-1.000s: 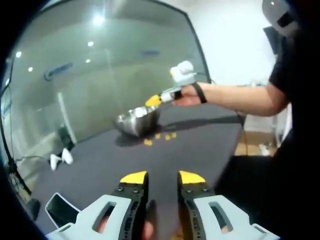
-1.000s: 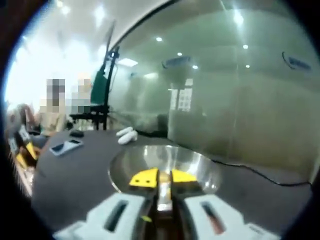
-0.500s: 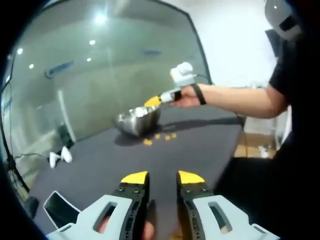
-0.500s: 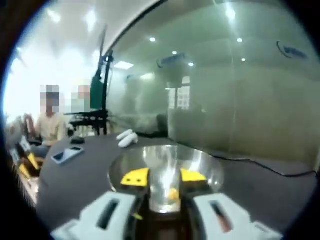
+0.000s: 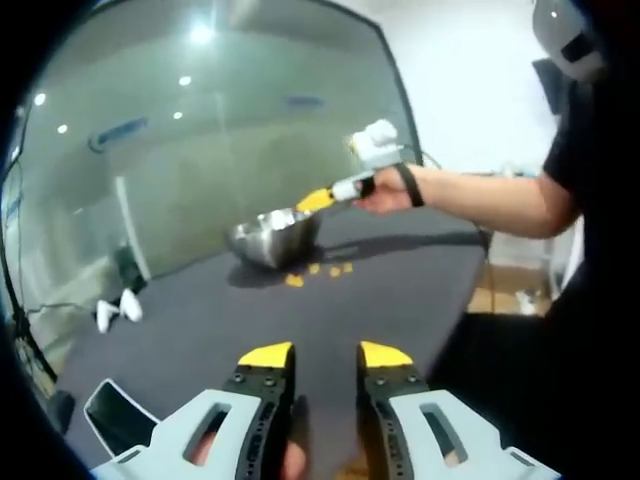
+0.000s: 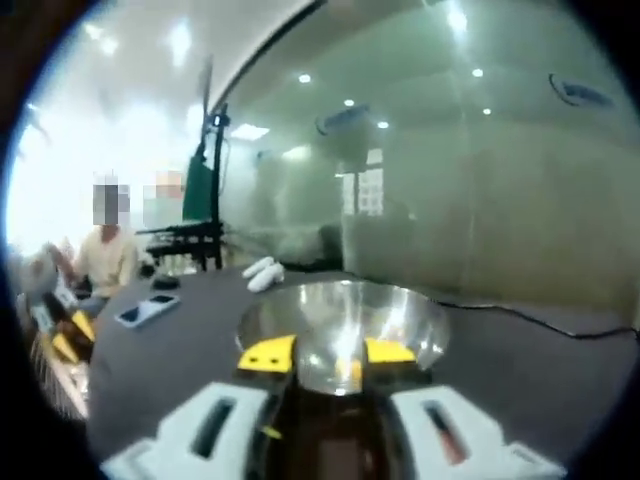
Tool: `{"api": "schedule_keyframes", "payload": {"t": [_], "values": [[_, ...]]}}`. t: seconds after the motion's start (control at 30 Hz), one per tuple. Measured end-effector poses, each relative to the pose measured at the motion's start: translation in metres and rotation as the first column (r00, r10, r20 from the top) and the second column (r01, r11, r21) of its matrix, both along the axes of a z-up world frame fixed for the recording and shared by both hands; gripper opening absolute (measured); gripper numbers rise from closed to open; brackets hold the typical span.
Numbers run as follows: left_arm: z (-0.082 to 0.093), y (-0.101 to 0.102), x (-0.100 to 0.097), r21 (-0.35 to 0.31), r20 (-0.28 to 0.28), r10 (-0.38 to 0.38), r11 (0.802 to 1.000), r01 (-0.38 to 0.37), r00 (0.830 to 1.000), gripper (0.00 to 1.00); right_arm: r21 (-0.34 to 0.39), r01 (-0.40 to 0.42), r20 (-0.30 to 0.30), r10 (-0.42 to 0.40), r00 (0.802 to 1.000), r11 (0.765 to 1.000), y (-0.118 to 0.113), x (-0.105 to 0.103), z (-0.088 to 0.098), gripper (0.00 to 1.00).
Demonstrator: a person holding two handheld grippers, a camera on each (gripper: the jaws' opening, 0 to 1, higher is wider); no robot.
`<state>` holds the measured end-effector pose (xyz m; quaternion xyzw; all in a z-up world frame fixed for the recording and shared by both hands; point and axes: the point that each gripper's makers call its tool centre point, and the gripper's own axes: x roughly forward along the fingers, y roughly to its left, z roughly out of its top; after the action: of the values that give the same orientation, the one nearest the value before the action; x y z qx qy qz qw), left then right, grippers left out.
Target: Pick up the QQ candy scattered on the table and place it into the stainless steel bowl on the table
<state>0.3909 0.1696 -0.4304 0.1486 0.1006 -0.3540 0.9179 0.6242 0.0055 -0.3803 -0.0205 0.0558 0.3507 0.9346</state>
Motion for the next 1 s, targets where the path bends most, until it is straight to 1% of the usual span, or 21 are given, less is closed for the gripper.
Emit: {"api": "schedule_keyframes", "payload": {"t": [0.03,0.1,0.17,0.2,0.23,0.27,0.37,0.43,0.53,0.6,0.67,0.7,0.73,0.77,0.83,0.93,1.0], "values": [[0.000,-0.001,-0.001,-0.003,-0.003,-0.006,1.000,0.006,1.000,0.28,0.001,0.005,0.004,-0.005,1.000,1.000,-0.004,-0.003,-0.002,0.24],[0.005,-0.005,-0.004,-0.045,-0.005,-0.032,0.998,0.031,0.999,0.31,0.001,-0.001,-0.007,0.001,1.000,1.000,-0.006,-0.012,-0.007,0.25],[0.007,-0.005,-0.004,-0.049,-0.001,-0.037,0.998,0.036,0.999,0.33,-0.009,-0.019,0.001,0.019,1.000,1.000,-0.007,-0.022,-0.009,0.29],[0.008,-0.005,-0.004,-0.049,0.002,-0.034,0.998,0.034,0.999,0.33,-0.017,-0.025,0.000,0.025,1.000,1.000,-0.008,-0.027,-0.009,0.28],[0.008,-0.005,-0.003,-0.049,0.004,-0.031,0.998,0.032,0.999,0.33,-0.039,-0.033,0.017,0.033,0.999,0.999,-0.010,-0.036,-0.009,0.26],[0.008,-0.004,-0.003,-0.049,0.005,-0.029,0.998,0.029,1.000,0.33,-0.057,-0.037,0.060,0.040,0.997,0.998,-0.011,-0.041,-0.005,0.26],[0.008,-0.002,-0.001,-0.059,0.000,-0.021,0.998,0.021,1.000,0.33,-0.068,-0.051,0.080,0.057,0.995,0.996,-0.012,-0.053,-0.003,0.28],[0.006,-0.003,-0.001,-0.056,-0.003,-0.022,0.998,0.022,1.000,0.33,-0.059,-0.072,0.085,0.077,0.993,0.996,-0.013,-0.061,0.000,0.30],[0.007,-0.004,-0.001,-0.059,-0.001,-0.024,0.998,0.024,1.000,0.34,-0.061,-0.095,0.076,0.100,0.992,0.994,-0.020,-0.073,-0.005,0.31],[0.008,-0.004,-0.002,-0.064,0.001,-0.025,0.998,0.025,1.000,0.34,-0.084,-0.123,0.072,0.130,0.989,0.989,-0.022,-0.085,-0.012,0.31],[0.008,-0.003,-0.002,-0.061,0.000,-0.024,0.998,0.024,1.000,0.34,-0.139,-0.206,0.060,0.216,0.975,0.969,-0.022,-0.101,-0.024,0.29],[0.007,-0.002,-0.001,-0.059,-0.001,-0.021,0.998,0.021,1.000,0.35,-0.153,-0.228,0.055,0.239,0.969,0.961,-0.023,-0.107,-0.029,0.28],[0.007,-0.002,-0.001,-0.058,-0.003,-0.020,0.998,0.020,1.000,0.35,-0.140,-0.215,0.059,0.224,0.973,0.967,-0.026,-0.108,-0.031,0.29],[0.007,-0.001,-0.001,-0.060,-0.004,-0.020,0.998,0.020,1.000,0.36,-0.138,-0.219,0.056,0.229,0.972,0.966,-0.027,-0.111,-0.033,0.30],[0.008,-0.002,-0.001,-0.071,-0.003,-0.020,0.997,0.020,1.000,0.37,-0.122,-0.220,0.034,0.226,0.973,0.968,-0.030,-0.118,-0.039,0.30],[0.010,-0.003,-0.002,-0.072,0.001,-0.023,0.997,0.023,1.000,0.37,-0.132,-0.226,0.013,0.230,0.973,0.965,-0.032,-0.127,-0.049,0.30],[0.010,-0.004,-0.002,-0.075,0.000,-0.025,0.997,0.025,1.000,0.38,-0.134,-0.227,0.005,0.229,0.973,0.965,-0.033,-0.130,-0.053,0.30]]}}
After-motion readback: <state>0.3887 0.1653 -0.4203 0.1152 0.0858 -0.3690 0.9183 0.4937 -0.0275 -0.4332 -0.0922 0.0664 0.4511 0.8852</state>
